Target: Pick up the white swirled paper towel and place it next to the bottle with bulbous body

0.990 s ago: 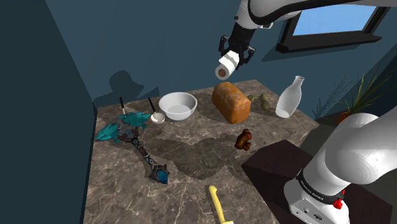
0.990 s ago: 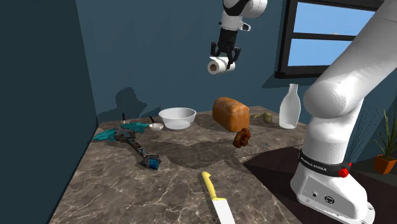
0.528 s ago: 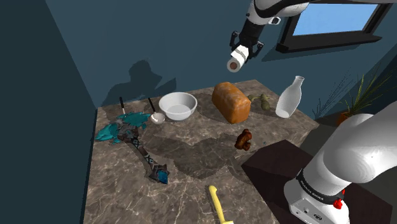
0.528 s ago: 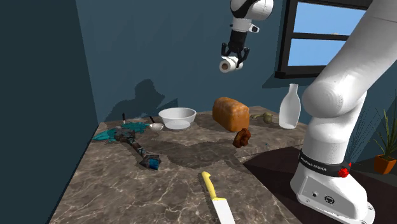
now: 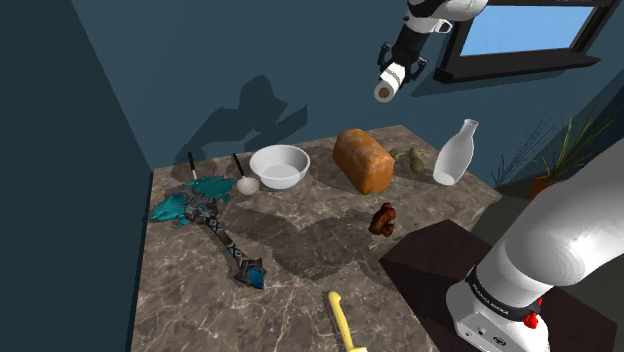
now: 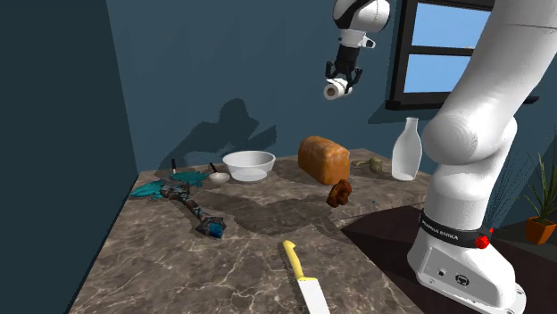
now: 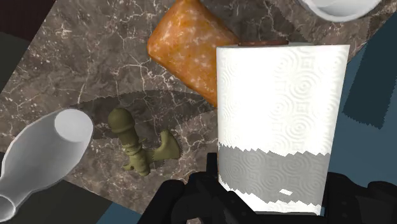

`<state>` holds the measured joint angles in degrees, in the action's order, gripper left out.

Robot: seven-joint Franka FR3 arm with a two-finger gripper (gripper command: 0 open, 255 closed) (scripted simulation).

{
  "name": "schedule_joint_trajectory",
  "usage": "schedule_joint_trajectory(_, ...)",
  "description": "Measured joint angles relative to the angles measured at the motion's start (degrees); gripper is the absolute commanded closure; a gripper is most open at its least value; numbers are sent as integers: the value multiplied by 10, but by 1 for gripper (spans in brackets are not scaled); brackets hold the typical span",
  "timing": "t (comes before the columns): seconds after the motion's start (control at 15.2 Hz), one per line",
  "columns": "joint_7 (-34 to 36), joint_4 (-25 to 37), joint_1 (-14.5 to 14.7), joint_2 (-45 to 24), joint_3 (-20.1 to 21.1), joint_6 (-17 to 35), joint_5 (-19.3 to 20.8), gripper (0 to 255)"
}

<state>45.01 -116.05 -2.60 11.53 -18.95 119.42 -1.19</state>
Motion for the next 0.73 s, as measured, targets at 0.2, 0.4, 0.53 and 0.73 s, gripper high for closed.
schedule_joint_trajectory(0.2,-49,45,-11,-43,-29,-8,-23,255)
schedule_joint_trajectory(0.4,-96,98,-24,-94,-53,-17,-53,255)
schedule_joint_trajectory(0.53,-125,136,-36,-128,-66,-28,-74,255)
schedule_joint_trajectory(0.73,-163,177,-54,-170,-79,-36,-102,255)
